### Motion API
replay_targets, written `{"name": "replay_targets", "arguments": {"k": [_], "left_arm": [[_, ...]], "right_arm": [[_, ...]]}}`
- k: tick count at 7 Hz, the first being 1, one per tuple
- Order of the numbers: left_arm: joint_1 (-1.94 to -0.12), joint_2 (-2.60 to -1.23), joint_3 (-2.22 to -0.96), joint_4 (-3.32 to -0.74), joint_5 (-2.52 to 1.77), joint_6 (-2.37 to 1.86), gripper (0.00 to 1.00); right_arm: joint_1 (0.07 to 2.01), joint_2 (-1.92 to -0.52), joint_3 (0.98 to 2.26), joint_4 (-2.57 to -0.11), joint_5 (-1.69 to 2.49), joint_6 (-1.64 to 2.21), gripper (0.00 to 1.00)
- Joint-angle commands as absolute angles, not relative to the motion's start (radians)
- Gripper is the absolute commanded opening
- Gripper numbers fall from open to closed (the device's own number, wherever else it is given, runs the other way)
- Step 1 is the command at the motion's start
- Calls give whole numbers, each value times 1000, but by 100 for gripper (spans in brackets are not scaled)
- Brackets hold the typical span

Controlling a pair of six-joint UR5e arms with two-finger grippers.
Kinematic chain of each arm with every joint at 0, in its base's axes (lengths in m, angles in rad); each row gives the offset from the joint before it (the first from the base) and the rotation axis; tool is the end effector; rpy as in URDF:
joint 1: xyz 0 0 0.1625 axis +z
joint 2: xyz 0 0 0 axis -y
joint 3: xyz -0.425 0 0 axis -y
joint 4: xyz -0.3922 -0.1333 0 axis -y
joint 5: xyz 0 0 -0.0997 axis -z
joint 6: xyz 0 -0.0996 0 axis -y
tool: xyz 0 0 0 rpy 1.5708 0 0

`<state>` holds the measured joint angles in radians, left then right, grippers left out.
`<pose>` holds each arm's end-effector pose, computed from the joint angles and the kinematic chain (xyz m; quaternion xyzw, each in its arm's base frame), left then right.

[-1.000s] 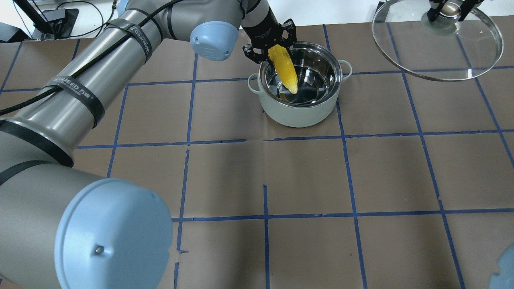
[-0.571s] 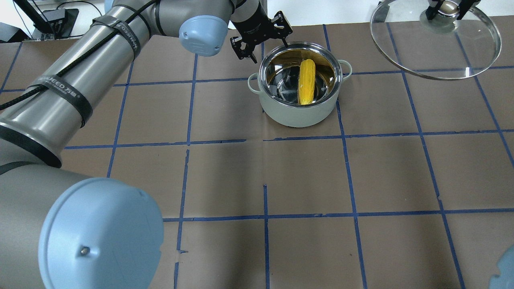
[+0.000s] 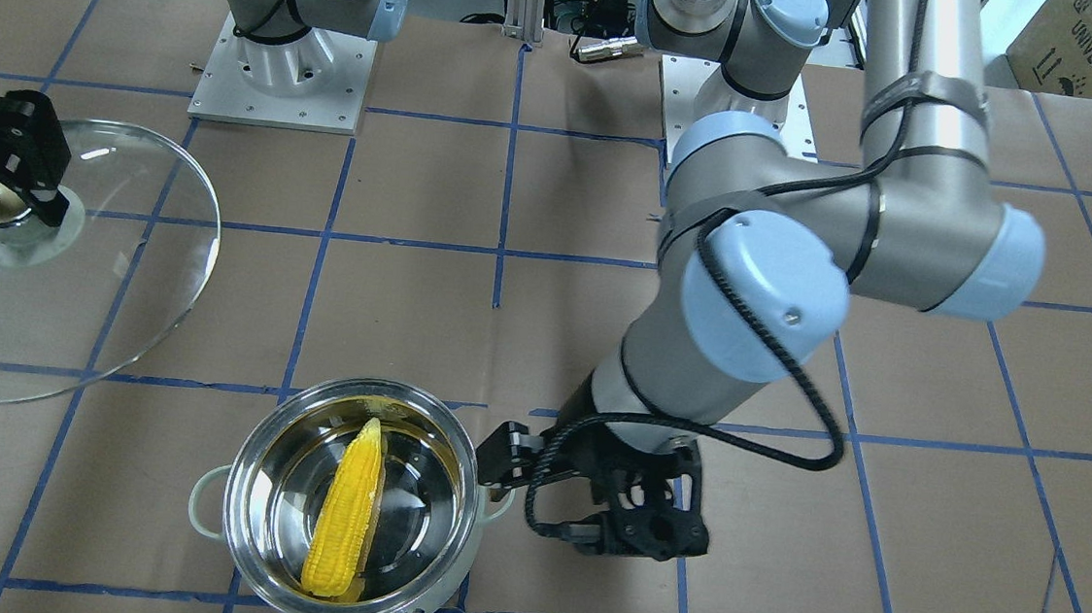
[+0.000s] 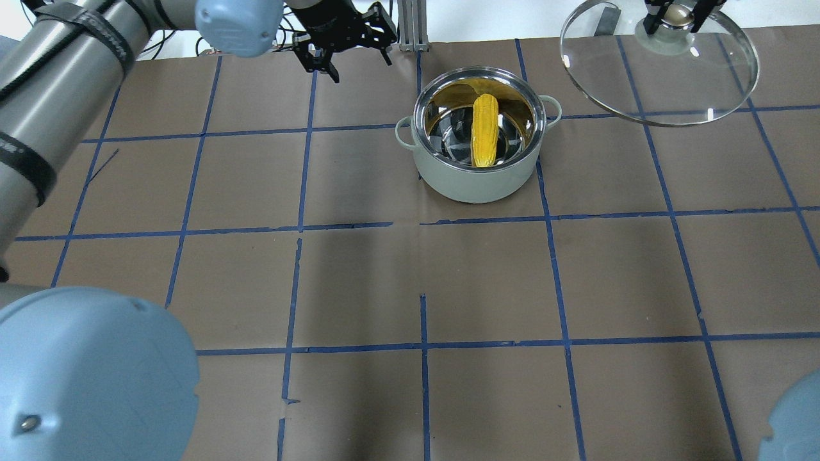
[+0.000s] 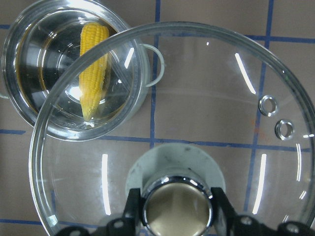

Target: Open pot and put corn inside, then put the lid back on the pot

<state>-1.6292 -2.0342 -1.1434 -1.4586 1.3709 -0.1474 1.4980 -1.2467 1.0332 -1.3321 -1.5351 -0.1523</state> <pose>-0.1930 -0.6787 0.4388 0.0404 -0.9935 0.0275 0.1031 0.0917 -0.6241 0.5465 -0.0395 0.9990 0.0105 0.0191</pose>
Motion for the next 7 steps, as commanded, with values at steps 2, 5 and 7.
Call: {"name": "replay_targets", "arguments": {"k": [2, 5, 7], "left_arm": [[-1574, -1877, -1147, -1727, 1551, -26, 100], [-1551, -1780, -1352, -1723, 1551, -28, 100], [-1505, -1729, -1436, -1712, 1549, -26, 100]], "right_arm": [[1607, -1122, 1037, -1406, -1532, -121, 16], [1679, -1042, 1045, -1474, -1532, -117, 16], [1697, -1017, 1054, -1526, -1532, -110, 16]]}}
